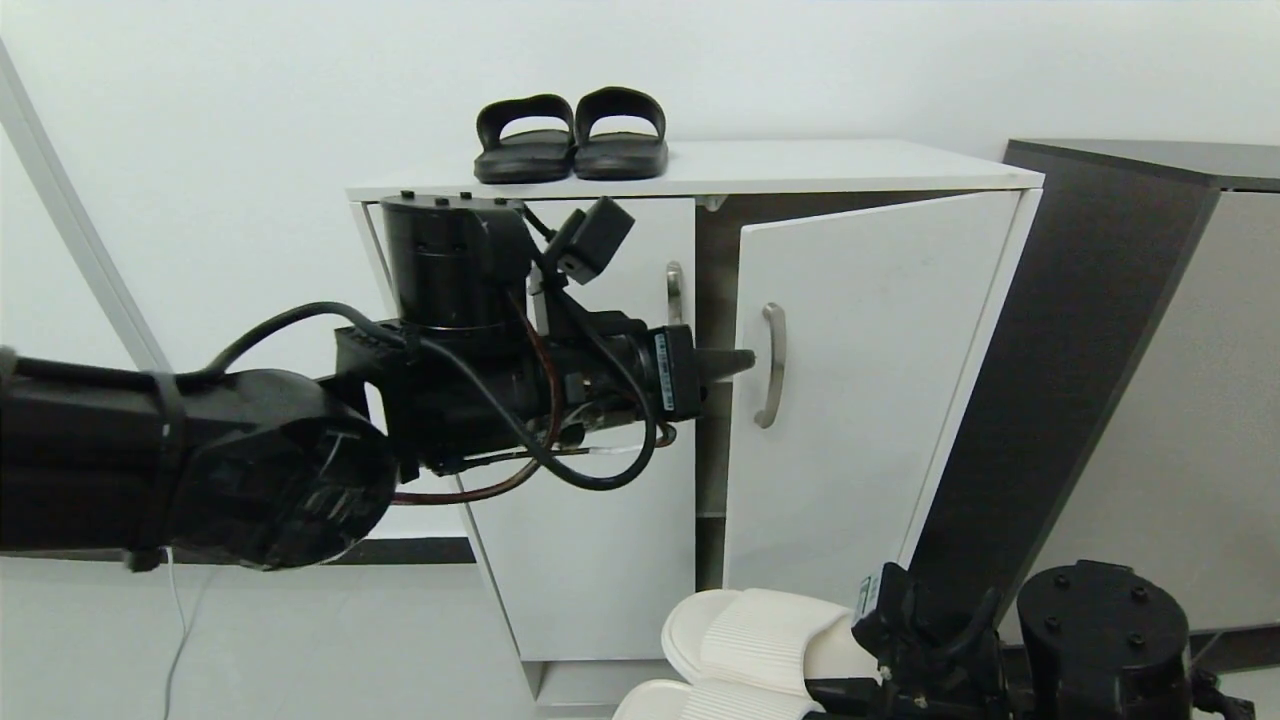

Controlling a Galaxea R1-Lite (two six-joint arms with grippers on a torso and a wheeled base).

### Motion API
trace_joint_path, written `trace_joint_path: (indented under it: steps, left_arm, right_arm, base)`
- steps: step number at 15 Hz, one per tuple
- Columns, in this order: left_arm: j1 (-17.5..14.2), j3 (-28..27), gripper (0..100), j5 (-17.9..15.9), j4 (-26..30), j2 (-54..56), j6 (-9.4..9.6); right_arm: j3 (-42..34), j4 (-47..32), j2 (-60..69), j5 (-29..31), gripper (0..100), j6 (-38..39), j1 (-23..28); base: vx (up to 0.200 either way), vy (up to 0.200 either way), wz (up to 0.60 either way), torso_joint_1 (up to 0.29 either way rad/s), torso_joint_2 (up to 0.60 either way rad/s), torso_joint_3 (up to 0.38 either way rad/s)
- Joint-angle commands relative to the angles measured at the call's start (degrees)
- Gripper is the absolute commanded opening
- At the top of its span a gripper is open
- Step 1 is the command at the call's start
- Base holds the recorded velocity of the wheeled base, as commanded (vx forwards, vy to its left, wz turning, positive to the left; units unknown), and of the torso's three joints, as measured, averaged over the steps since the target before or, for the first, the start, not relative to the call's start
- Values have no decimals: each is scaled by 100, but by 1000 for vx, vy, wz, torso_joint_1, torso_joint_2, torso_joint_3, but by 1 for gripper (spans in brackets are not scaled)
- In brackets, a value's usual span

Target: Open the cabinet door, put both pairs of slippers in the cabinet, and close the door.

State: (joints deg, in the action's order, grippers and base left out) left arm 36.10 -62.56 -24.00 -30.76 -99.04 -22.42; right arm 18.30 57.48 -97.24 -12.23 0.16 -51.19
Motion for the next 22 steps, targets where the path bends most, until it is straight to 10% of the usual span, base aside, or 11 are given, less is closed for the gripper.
trace_joint_path:
  steps: [1,16,22]
  left_arm:
    - [-191,297,0,-17,-97,420,1]
    - [-384,-1373,0,18,-440,-1557,-325]
    - [723,-547,0,106,-1442,-1267,-263]
  right_arm:
    - [7,0,13,1,0,2,-32]
    - [-46,-26,-5,10,0,-33,-242]
    - [-81,-79,-23,10,0,-16,-374]
  base:
    - [0,0,0,0,0,0]
    - [-40,0,0,1,1,0]
    - [-200,0,0,2,4,3]
